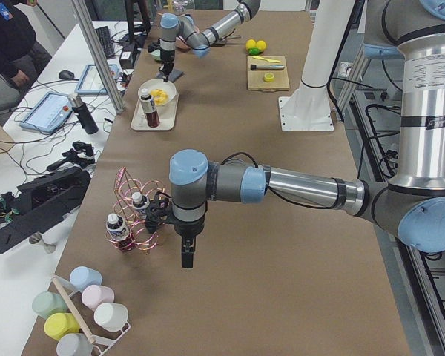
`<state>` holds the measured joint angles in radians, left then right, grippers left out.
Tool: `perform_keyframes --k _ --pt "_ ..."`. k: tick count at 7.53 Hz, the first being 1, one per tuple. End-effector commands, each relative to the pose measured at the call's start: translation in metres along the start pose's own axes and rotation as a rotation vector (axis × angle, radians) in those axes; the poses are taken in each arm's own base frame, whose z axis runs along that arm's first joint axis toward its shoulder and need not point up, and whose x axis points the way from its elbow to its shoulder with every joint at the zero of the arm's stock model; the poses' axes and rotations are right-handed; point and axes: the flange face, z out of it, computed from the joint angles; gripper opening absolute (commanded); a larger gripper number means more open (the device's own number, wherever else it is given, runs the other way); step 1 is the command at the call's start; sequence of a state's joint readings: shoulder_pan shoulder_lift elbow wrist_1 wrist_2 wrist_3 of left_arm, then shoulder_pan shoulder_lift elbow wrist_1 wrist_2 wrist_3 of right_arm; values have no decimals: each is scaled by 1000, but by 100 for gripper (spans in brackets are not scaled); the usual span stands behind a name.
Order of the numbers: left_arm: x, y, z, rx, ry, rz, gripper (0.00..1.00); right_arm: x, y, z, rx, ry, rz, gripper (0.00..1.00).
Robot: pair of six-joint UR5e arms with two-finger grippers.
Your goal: Place donut on tray
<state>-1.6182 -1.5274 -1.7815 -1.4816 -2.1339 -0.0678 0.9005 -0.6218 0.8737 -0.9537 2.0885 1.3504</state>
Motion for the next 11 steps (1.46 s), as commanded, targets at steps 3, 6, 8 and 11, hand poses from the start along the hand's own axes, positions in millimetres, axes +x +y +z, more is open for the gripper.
perform_keyframes --k 3,6,8,11 --pt "-1 1 -1 0 0 -3 98 -17 9 14 11 -9 23 0" --pt "-1 1 -1 0 0 -3 98 -16 4 12 48 -6 74 97" --pt "-1 1 -1 0 0 -3 98 -15 5 14 50 -3 72 100" --pt "-1 0 -1 1 0 -3 98 -13 -5 -10 47 -32 70 100"
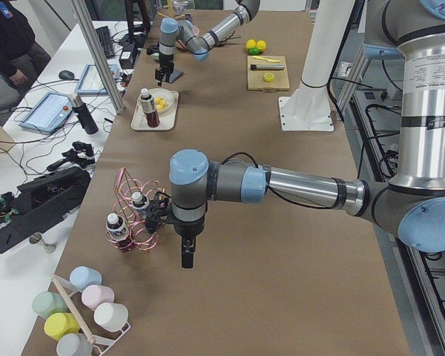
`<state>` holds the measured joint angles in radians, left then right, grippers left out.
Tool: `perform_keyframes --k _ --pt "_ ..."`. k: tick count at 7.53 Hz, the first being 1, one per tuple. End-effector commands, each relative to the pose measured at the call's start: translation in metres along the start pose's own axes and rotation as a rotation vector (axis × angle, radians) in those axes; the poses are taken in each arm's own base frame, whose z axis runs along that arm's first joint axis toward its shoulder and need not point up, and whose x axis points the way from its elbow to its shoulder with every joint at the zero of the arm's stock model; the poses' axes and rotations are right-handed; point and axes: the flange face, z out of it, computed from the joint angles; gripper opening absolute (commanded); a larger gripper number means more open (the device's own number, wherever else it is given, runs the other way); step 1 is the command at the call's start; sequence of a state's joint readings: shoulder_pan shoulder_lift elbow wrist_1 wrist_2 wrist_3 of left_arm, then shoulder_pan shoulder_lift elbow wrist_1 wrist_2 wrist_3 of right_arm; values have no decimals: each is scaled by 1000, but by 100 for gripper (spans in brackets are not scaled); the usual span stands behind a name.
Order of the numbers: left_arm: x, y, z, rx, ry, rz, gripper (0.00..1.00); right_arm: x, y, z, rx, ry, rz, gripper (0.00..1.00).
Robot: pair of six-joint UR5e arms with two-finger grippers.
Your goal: Place donut on tray
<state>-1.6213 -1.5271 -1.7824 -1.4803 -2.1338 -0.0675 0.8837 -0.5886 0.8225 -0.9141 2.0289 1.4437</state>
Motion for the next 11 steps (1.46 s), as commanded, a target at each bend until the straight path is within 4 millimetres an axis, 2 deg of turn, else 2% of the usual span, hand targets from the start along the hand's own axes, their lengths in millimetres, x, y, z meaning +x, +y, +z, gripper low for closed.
perform_keyframes --k 1,3,4,6,7,8,9,11 --pt "0 0 2 -5 0 1 98 12 -17 -40 -40 -16 6 100" --pt "-1 1 4 -10 1 -3 98 35 -18 -118 -79 72 -45 100" --pt "-1 4 4 -10 1 -3 98 57 -10 -154 -99 98 -68 100" --pt "-5 7 7 -16 0 -6 98 111 15 -195 -96 109 -88 100" --pt "-6 8 9 -21 0 -9 98 144 28 -212 -106 128 -141 100" --pt "-7 9 11 -27 1 -11 98 192 41 -225 -121 160 -198 100" --pt "-8 12 11 -27 3 -13 98 240 42 -238 -121 180 -247 100" --pt "-14 19 19 -44 0 -23 98 331 23 -245 -158 233 -343 100"
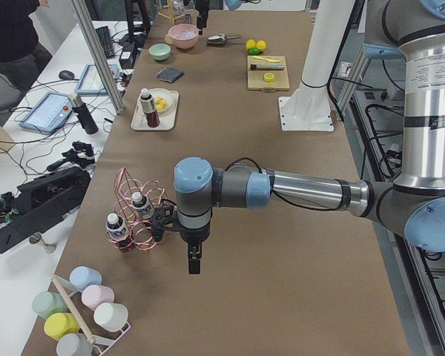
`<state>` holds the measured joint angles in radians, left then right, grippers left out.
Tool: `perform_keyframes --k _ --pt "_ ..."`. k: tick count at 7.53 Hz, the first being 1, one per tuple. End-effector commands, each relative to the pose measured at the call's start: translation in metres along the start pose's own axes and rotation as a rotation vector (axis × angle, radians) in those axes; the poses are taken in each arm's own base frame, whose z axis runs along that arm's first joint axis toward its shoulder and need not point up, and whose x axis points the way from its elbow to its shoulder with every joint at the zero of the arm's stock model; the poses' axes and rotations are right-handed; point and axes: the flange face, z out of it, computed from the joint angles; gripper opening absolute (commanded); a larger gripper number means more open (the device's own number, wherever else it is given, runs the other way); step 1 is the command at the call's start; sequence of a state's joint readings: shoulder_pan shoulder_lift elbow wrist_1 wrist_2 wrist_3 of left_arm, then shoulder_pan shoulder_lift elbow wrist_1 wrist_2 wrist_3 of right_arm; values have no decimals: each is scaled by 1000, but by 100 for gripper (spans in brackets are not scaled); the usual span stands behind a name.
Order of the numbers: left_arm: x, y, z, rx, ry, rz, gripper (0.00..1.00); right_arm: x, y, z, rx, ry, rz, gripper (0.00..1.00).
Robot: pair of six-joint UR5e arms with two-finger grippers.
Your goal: Place donut on tray
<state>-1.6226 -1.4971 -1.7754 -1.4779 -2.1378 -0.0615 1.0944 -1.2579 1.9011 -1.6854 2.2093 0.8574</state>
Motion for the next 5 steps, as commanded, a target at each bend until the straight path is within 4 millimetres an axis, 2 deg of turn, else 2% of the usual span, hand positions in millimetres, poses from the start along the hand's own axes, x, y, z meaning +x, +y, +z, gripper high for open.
perform_keyframes --k 1,2,3,4,5 --pt "-6 5 9 -17 -2 -11 98 132 15 15 -59 84 -151 100" --pt "-6 5 9 -18 -2 -13 98 190 8 18 -85 118 -220 100" --pt "-8 6 9 -21 -2 -17 98 235 -2 18 -128 145 -246 100" --pt "-7 6 10 -23 -2 -16 98 281 -5 9 -160 158 -257 100" --pt "-9 6 12 -24 -3 -18 98 325 3 2 -167 158 -271 100"
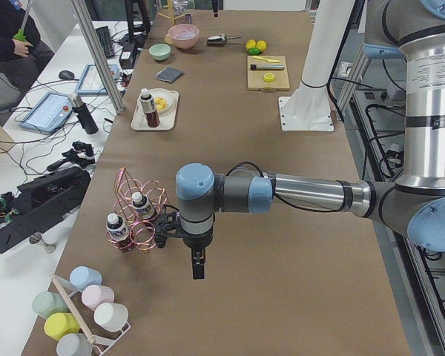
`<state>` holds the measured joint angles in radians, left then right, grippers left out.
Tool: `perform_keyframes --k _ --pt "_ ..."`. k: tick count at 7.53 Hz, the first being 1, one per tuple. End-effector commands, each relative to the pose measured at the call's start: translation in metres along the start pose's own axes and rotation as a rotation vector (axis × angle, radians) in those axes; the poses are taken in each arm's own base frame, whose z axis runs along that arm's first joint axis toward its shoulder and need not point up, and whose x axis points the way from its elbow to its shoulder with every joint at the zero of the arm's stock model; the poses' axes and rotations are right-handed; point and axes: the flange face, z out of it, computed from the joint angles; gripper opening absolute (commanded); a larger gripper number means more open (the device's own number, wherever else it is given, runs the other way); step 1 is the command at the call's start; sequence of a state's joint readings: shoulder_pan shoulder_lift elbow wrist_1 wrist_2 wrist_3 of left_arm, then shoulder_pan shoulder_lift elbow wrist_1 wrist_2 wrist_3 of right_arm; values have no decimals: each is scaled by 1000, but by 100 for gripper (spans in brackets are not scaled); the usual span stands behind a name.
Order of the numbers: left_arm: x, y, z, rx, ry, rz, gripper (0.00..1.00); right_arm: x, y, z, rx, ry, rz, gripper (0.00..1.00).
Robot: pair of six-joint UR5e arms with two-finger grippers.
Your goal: Place donut on tray
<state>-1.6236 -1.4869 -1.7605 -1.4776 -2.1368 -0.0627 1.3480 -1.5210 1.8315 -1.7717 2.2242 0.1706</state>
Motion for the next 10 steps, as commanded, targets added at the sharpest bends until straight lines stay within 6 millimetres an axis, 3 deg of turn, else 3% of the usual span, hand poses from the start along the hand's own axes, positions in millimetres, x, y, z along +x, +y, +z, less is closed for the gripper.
perform_keyframes --k 1,3,4,10 --pt "-2 0 2 -4 0 -2 98 110 39 1 -32 4 -6 100" --pt "-1 3 1 -3 6 -3 98 138 66 10 -43 -9 49 100" --pt "-1 3 2 -3 6 -1 98 143 72 13 -47 -16 61 100" --pt "3 0 -3 9 7 7 98 148 68 10 -40 -10 76 100"
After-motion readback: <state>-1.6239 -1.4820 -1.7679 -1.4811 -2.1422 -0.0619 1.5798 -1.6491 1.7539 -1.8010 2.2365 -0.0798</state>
